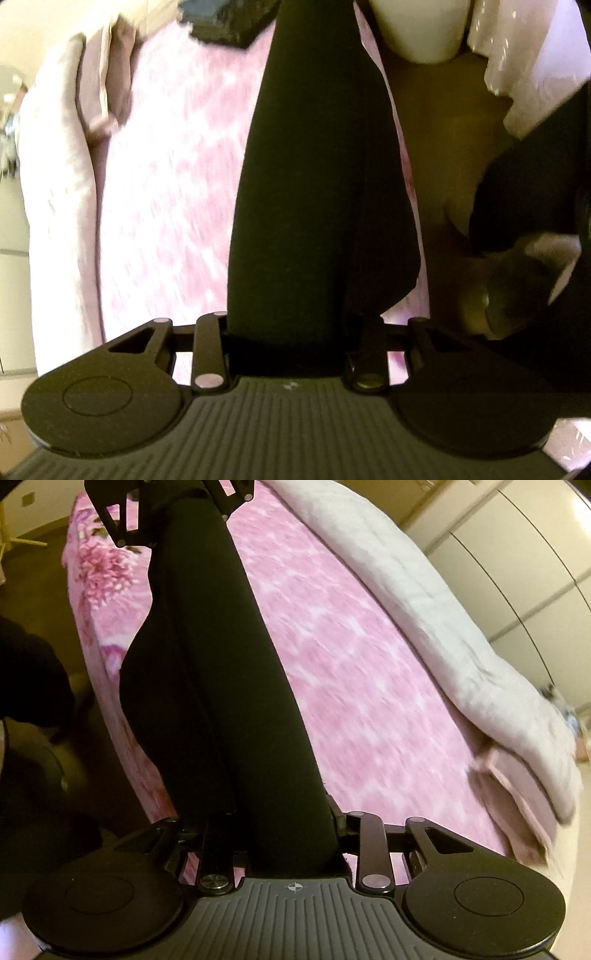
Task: Fold clothes
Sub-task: 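Lift the folded black jacket with both tools and carry it toward the jeans stack, then lower the black jacket onto the folded jeans stack with both tools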
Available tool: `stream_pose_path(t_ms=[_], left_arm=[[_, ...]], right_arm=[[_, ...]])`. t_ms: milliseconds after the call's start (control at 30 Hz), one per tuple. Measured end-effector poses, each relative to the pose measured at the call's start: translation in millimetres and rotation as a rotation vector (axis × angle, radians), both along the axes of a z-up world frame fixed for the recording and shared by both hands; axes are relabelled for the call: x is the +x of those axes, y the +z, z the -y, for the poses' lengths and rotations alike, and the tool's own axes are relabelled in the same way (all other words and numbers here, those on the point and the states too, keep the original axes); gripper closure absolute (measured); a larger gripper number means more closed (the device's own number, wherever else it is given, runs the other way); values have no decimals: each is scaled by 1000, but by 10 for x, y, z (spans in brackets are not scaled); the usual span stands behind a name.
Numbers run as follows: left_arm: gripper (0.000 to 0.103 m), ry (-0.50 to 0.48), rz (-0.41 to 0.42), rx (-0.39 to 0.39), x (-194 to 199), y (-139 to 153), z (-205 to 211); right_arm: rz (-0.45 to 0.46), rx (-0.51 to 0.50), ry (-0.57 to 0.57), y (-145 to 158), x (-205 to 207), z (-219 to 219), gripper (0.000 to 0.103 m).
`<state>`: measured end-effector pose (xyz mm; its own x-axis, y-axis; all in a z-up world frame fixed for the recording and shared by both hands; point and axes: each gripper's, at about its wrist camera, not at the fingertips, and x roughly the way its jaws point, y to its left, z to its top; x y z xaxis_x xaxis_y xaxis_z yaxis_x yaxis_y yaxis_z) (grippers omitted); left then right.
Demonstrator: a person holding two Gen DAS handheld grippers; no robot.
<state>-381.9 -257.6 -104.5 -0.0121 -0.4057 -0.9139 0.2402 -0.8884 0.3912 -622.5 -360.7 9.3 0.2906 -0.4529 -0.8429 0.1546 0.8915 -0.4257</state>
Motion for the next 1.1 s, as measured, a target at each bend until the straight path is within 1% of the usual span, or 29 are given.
stream_pose_path(t_ms=[100, 233, 433, 533, 667, 800, 900, 1000, 1067, 1100], left_arm=[[70, -69, -14, -15, -315, 129, 187], [70, -174, -43, -47, -683, 274, 506], [70, -359, -117, -100, -1150, 425, 1078], [70, -427, -133, -140, -1519, 529, 1407], [70, -491, -139, -211, -2097, 686, 1881], [70, -555, -145, -282, -2674, 844, 2355], [70, -553, -135, -357, -3242, 945, 2840], [70, -502, -129, -445, -3767, 974, 3347], [70, -465, -121, -499, -4065, 844, 3616], [70, -447, -117, -523, -4185, 724, 3709]], right_arm=[[-11, -3, -68, 224, -352, 85, 73], [-36, -26, -173, 400, -699, 167, 73], [-73, -71, -357, 679, -1120, 327, 73], [-94, -93, -452, 845, -1374, 443, 73], [-103, -126, -544, 1095, -1860, 748, 73], [-99, -189, -595, 1285, -2443, 1283, 73], [-93, -263, -592, 1378, -2981, 1833, 73], [-71, -360, -579, 1422, -3530, 2442, 73], [-57, -438, -569, 1342, -3846, 2800, 73], [-49, -461, -569, 1254, -3954, 2914, 72]])
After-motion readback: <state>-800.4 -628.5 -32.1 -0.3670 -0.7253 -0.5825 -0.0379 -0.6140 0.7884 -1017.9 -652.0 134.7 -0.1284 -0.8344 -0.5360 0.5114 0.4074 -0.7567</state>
